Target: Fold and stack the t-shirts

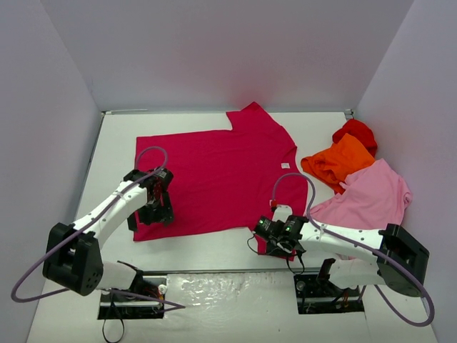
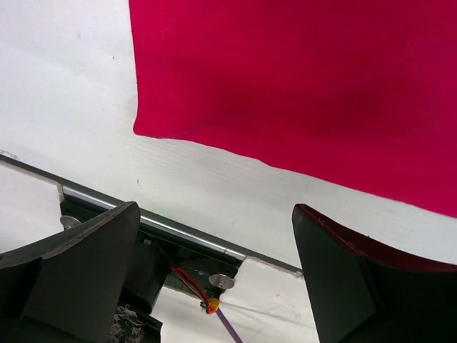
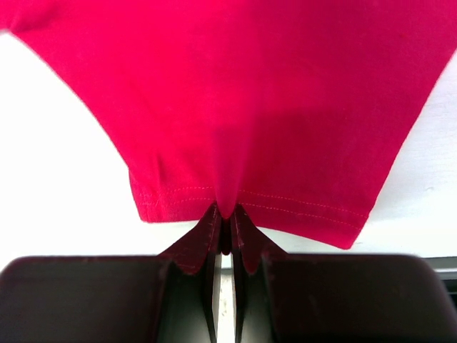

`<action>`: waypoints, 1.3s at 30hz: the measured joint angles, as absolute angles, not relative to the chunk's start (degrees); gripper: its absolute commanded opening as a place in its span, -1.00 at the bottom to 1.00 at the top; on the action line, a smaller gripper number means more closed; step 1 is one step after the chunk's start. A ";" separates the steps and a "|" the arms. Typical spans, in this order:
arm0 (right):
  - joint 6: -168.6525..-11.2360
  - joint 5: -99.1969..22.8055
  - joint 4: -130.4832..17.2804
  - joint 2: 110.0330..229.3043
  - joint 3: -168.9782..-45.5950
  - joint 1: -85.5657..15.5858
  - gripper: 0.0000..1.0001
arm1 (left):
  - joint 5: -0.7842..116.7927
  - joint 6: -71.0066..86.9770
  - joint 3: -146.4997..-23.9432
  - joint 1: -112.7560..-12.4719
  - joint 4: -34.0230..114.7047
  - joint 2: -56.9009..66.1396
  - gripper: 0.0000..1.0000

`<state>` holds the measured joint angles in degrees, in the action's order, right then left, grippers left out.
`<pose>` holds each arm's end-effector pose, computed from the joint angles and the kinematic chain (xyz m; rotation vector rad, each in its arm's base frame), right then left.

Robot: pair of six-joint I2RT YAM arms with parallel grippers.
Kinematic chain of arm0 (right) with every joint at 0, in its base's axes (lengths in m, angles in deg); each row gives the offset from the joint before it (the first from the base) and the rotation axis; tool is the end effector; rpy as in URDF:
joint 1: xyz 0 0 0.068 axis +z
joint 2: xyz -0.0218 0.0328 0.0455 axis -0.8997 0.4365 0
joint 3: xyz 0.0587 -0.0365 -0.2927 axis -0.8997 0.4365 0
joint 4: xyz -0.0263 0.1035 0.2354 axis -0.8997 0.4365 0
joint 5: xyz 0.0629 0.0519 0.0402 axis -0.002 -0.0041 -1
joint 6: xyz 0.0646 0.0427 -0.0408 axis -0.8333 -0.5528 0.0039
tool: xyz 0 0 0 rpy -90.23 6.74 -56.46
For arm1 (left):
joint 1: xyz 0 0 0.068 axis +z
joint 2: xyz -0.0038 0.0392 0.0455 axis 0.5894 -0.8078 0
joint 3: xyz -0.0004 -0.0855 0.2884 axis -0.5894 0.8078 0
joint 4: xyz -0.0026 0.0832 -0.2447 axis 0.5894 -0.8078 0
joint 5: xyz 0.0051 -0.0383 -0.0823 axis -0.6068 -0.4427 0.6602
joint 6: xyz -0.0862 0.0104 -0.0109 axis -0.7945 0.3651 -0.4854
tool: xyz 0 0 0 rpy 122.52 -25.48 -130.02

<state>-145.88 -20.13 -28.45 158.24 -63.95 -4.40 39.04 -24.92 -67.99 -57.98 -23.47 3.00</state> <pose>0.1168 0.1723 0.1516 0.1262 2.7548 0.3906 0.2068 -0.0676 0.2142 -0.5922 2.8855 0.1437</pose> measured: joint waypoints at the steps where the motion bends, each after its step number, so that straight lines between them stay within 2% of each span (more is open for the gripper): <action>1: -145.26 -20.35 -28.31 157.90 -64.14 -4.39 -1.00 | 38.87 -25.51 -67.99 -57.51 -23.41 2.38 0.66; 3: -143.56 -20.66 -27.88 157.44 -65.00 -4.41 -1.00 | 39.07 -26.55 -67.98 -55.99 -22.97 1.29 0.59; 6: -140.69 -21.03 -27.57 157.36 -66.97 -4.41 -1.00 | 39.05 -28.13 -67.77 -53.78 -22.36 -0.43 0.33; 8: -138.80 -21.09 -27.41 157.36 -67.97 -4.65 -1.00 | 38.63 -29.11 -67.72 -53.09 -22.51 -1.46 0.26; 10: -137.08 -21.32 -27.29 157.36 -68.48 -5.14 -1.00 | 38.12 -29.97 -67.71 -52.60 -22.81 -2.10 0.29; 13: -134.45 -22.04 -26.91 157.26 -68.58 -6.93 -1.00 | 37.72 -30.48 -67.71 -51.13 -23.36 -2.32 0.67; 20: -129.72 -24.44 -26.56 155.35 -68.58 -11.65 -1.00 | 37.86 -31.04 -65.80 -46.55 -24.51 -1.26 0.74; 24: -128.02 -26.08 -26.61 154.96 -68.58 -12.21 -1.00 | 40.69 -31.05 -63.06 -44.05 -23.87 0.14 0.73; 28: -127.08 -27.10 -26.61 154.96 -68.58 -12.35 -1.00 | 45.47 -31.16 -59.34 -43.89 -20.18 -0.12 0.64; 33: -126.43 -27.69 -26.61 154.71 -68.58 -12.39 -1.00 | 50.81 -32.25 -53.87 -43.89 -15.75 -0.20 0.41; 39: -126.25 -28.05 -26.67 154.48 -68.58 -12.44 -1.00 | 49.69 -32.40 -56.71 -43.86 -16.17 -1.14 0.38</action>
